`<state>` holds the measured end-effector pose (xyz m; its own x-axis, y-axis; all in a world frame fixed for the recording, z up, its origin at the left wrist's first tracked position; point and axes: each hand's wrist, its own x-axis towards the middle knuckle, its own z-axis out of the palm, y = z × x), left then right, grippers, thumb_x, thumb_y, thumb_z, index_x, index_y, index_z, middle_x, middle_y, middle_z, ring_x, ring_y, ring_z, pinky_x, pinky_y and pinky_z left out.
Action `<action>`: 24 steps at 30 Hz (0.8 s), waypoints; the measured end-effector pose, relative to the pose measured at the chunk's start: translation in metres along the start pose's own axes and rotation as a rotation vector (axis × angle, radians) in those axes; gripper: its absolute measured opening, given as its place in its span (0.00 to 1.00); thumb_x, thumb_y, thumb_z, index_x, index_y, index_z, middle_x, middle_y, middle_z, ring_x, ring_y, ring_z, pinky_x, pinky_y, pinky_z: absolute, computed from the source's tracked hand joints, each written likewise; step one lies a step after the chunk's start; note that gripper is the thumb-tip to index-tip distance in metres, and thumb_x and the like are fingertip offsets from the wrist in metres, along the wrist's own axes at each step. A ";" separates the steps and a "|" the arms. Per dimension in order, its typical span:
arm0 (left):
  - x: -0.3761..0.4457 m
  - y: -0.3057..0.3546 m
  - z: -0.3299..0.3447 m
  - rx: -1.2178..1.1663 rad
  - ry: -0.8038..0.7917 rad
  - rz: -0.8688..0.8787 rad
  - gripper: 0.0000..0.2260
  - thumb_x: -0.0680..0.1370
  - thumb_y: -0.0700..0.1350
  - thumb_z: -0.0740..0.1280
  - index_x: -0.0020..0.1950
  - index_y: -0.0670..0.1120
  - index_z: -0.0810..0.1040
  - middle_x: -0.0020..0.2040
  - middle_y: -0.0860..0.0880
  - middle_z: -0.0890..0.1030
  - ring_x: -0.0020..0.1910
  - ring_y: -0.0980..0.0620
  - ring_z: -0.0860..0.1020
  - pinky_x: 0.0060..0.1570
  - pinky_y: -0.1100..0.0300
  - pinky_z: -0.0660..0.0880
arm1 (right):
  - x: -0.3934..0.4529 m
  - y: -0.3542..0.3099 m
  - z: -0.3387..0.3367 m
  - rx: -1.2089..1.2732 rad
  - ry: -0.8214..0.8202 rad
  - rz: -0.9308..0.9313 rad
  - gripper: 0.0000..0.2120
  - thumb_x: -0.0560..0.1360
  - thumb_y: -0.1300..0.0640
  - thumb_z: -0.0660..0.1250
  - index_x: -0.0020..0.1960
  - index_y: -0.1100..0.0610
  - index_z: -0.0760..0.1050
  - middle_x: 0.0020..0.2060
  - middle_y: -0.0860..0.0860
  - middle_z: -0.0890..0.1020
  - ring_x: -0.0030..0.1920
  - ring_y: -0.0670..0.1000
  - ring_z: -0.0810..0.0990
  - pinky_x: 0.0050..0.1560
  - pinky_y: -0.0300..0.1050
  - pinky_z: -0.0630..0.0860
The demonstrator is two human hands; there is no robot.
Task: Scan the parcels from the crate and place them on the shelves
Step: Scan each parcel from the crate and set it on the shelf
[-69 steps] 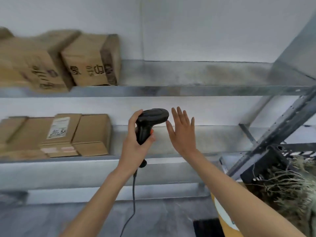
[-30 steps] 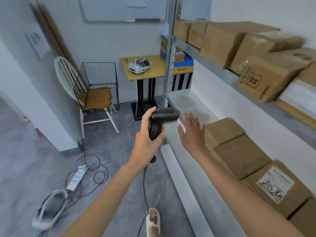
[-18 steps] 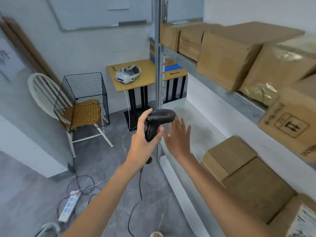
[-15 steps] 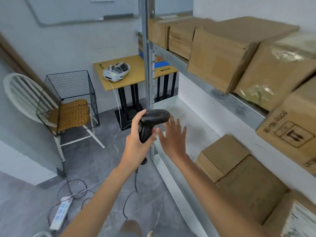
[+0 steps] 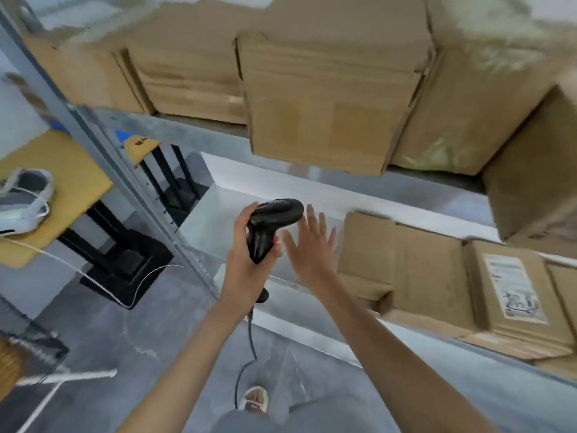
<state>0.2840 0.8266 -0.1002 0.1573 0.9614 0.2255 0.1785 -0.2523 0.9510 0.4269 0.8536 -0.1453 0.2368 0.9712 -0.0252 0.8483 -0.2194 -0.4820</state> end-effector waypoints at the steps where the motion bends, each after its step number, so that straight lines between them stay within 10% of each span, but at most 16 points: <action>1: 0.005 -0.004 -0.002 -0.015 -0.044 0.007 0.37 0.79 0.35 0.71 0.69 0.74 0.62 0.55 0.63 0.82 0.49 0.49 0.84 0.53 0.57 0.81 | 0.000 0.001 0.001 -0.011 0.026 0.053 0.30 0.84 0.41 0.49 0.82 0.47 0.45 0.82 0.49 0.45 0.81 0.55 0.42 0.77 0.61 0.36; 9: 0.015 -0.031 0.003 -0.144 -0.291 -0.014 0.35 0.80 0.33 0.70 0.72 0.68 0.63 0.51 0.51 0.83 0.44 0.48 0.82 0.48 0.58 0.79 | -0.025 0.039 0.013 -0.108 0.164 0.399 0.31 0.83 0.40 0.51 0.82 0.47 0.47 0.82 0.50 0.47 0.81 0.58 0.44 0.77 0.64 0.39; 24: 0.019 -0.049 0.037 -0.184 -0.288 -0.137 0.30 0.80 0.36 0.70 0.74 0.61 0.65 0.53 0.64 0.81 0.43 0.41 0.82 0.46 0.54 0.80 | 0.000 0.094 0.005 -0.243 0.095 0.590 0.42 0.75 0.29 0.59 0.81 0.45 0.50 0.82 0.52 0.49 0.79 0.67 0.44 0.74 0.70 0.48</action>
<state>0.3142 0.8530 -0.1501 0.4155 0.9082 0.0499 0.0431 -0.0745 0.9963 0.5042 0.8340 -0.1949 0.7280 0.6707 -0.1424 0.6428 -0.7398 -0.1987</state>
